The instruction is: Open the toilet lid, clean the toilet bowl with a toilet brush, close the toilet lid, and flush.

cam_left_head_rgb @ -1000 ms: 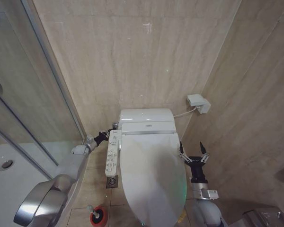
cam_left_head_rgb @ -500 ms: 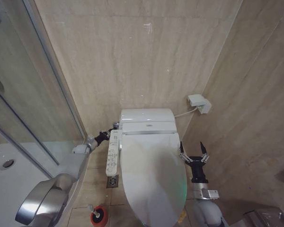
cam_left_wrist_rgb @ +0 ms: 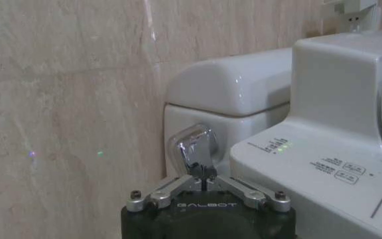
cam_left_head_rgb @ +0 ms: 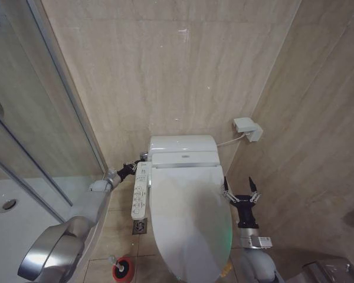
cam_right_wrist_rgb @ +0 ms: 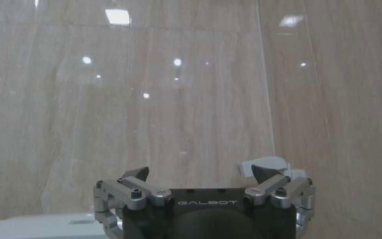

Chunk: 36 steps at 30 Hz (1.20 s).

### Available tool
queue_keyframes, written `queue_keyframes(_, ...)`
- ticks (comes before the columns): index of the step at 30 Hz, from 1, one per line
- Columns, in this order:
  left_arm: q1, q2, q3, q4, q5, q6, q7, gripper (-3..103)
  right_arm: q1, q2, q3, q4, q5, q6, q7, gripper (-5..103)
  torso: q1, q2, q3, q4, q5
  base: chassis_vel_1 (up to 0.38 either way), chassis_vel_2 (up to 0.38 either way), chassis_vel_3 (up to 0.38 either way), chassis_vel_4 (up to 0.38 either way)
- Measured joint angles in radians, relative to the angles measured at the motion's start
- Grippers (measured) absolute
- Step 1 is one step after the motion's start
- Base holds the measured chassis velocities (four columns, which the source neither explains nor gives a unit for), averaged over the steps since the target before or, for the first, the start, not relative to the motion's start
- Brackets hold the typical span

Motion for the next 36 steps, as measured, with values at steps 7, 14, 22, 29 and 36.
queue_keyframes(7,0.000,0.001,0.000,-0.010,-0.002,-0.001,0.000,0,-0.003,0.000,0.001,0.001,0.000,0.000,0.000,100,0.000,0.000,0.000,0.0001,0.0001,0.000,0.000,0.000,0.000)
queue_keyframes(14,0.038,0.027,-0.005,-0.076,-0.012,-0.005,-0.054,0,-0.002,0.003,-0.002,-0.003,-0.002,0.000,0.000,100,0.000,0.000,0.000,-0.0006,0.0001,0.000,0.000,0.000,0.000)
queue_keyframes(22,0.211,0.105,-0.009,-0.359,-0.070,0.038,-0.275,0,0.006,0.010,-0.015,-0.008,-0.008,0.000,-0.001,100,0.000,0.000,0.000,0.0001,-0.0001,0.000,0.000,0.000,0.000)
queue_keyframes(29,0.436,0.189,-0.054,-0.723,-0.175,0.125,-0.503,0,0.008,0.010,-0.015,-0.009,-0.008,-0.002,-0.001,100,0.000,0.000,0.000,0.0002,-0.0001,0.000,0.000,0.000,0.000)
queue_keyframes(36,0.738,0.248,-0.193,-1.243,-0.251,0.319,-0.753,8,0.003,0.009,-0.003,0.001,-0.017,-0.009,0.010,100,0.000,0.000,0.000,-0.0002,0.0002,0.000,0.000,0.000,0.000)
